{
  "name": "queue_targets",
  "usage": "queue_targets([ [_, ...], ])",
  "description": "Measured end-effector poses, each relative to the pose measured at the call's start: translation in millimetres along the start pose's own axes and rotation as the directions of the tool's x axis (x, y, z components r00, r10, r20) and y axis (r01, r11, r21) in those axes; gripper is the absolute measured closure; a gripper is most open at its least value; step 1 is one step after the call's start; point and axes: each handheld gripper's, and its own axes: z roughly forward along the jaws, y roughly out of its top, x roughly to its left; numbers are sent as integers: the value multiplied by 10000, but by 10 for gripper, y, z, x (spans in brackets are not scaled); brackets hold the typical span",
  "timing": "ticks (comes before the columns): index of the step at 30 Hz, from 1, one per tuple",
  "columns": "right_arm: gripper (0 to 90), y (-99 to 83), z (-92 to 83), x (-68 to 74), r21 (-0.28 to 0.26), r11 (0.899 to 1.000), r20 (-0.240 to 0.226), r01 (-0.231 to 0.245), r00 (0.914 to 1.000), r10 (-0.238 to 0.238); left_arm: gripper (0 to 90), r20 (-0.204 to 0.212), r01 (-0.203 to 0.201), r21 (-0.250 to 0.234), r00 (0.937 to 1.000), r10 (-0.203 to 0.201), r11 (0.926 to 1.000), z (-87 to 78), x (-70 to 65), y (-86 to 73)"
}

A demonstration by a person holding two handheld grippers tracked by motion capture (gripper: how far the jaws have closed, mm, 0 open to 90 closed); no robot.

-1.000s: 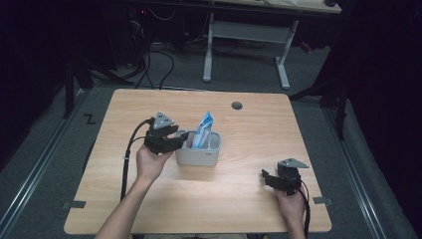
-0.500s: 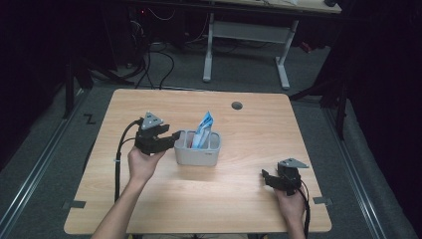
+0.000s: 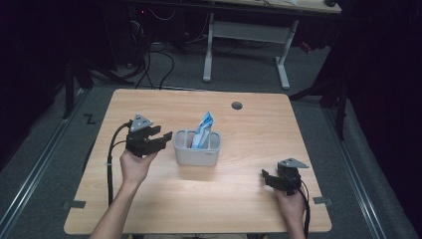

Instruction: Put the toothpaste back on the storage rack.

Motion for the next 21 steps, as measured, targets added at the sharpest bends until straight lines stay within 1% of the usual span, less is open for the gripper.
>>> queue_targets([
  [4,306,0,0,0,0,10000,1,-3,10000,3,482,-61,160,66,9999,-160,9999,-20,40,-38],
  [7,306,0,0,0,1,10000,-1,-5,10000,5,479,-124,196,107,9997,-195,9998,-37,63,-61],
  [13,307,0,0,0,1,10000,-1,-2,10000,2,476,-190,314,12,9993,-314,9995,-77,95,-93],
  [21,306,0,0,0,-1,10000,0,-1,10000,1,474,-342,637,-125,9974,-640,9979,-137,177,-137],
])
